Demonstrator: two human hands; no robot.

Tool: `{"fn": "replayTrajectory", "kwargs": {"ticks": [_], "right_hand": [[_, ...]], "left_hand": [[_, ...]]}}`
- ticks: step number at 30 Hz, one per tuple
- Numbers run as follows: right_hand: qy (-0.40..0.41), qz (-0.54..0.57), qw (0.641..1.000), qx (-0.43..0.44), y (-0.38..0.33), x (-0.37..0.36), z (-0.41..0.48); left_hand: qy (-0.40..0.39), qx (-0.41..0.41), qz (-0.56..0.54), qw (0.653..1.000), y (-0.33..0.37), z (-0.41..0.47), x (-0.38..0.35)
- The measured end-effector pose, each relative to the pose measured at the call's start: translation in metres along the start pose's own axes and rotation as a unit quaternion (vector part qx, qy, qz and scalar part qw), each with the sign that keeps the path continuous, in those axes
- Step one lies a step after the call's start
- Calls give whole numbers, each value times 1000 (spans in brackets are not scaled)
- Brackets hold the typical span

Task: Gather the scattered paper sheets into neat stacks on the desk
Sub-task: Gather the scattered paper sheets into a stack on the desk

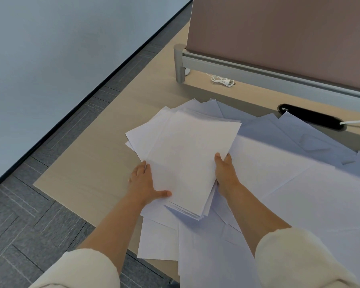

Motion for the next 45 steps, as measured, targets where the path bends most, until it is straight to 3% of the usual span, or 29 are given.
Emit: {"fn": "replayTrajectory", "kwargs": {"ticks": [6, 14, 20, 29, 33, 36, 39, 43, 45], "right_hand": [[34, -143, 988, 56, -2, 11, 1], [16, -198, 980, 35, -1, 12, 4], [8, -164, 986, 20, 4, 2, -2], [13, -133, 991, -15, 9, -8, -3], [51, -77, 994, -63, 10, -4, -2], [22, -81, 992, -91, 13, -2, 0], [11, -74, 996, -54, 11, 3, -3], [26, -8, 1000, 14, 8, 18, -12], [35, 27, 999, 24, 9, 31, -15]], "left_hand": [[-94, -45, 119, 987, 1, -5, -1], [-59, -43, 97, 993, -2, -9, -1], [-6, -42, 85, 995, -2, -10, -4], [-10, -30, 99, 995, 0, -12, -2], [-7, -29, 107, 994, 1, -13, -3], [-11, -31, 104, 994, -1, -12, -2], [-21, -34, 130, 991, -1, -10, 1], [73, -57, 116, 989, 14, -7, 11], [84, -71, 91, 990, 31, -3, 15]]}}
Point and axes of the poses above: each hand's wrist, its own z-axis towards the middle knuckle, its own x-axis out of the back of the hand, y = z × x, the point moved 2 cm from there along z, towards the middle knuckle
